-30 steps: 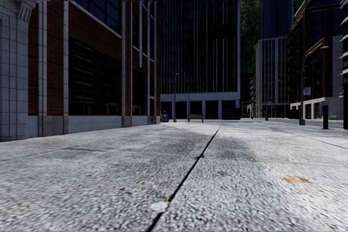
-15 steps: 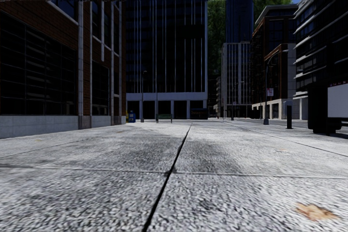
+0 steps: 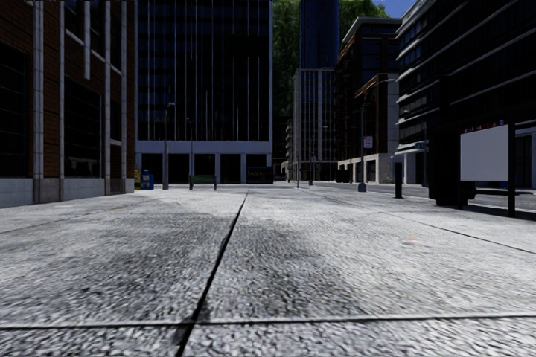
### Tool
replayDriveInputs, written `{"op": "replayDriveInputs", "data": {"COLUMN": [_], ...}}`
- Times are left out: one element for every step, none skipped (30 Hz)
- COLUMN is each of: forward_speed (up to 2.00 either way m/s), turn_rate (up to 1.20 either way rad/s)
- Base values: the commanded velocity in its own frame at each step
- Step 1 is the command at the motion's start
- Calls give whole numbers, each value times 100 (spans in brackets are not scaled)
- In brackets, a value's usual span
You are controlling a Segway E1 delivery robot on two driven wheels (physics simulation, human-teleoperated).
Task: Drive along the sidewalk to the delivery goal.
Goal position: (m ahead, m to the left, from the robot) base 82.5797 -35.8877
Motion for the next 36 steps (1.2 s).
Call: {"op": "replayDriveInputs", "data": {"forward_speed": [200, 200, 200, 200, 200, 200, 200, 200, 200, 200, 200, 200, 200, 200, 200, 195, 194, 194, 194, 193, 193, 193, 193, 193, 193, 193, 193, 193, 193, 193, 193, 193, 193, 193, 193, 193], "turn_rate": [-19, 0, 0, 0, 0, 0, 0, 0, 0, 0, 0, 0, 0, 0, 0, 0, 0, 0, 0, 0, 0, 0, 0, 0, -3, -3, -10, -17, -17, -22, -25, -26, -26, -26, -25, -25]}}
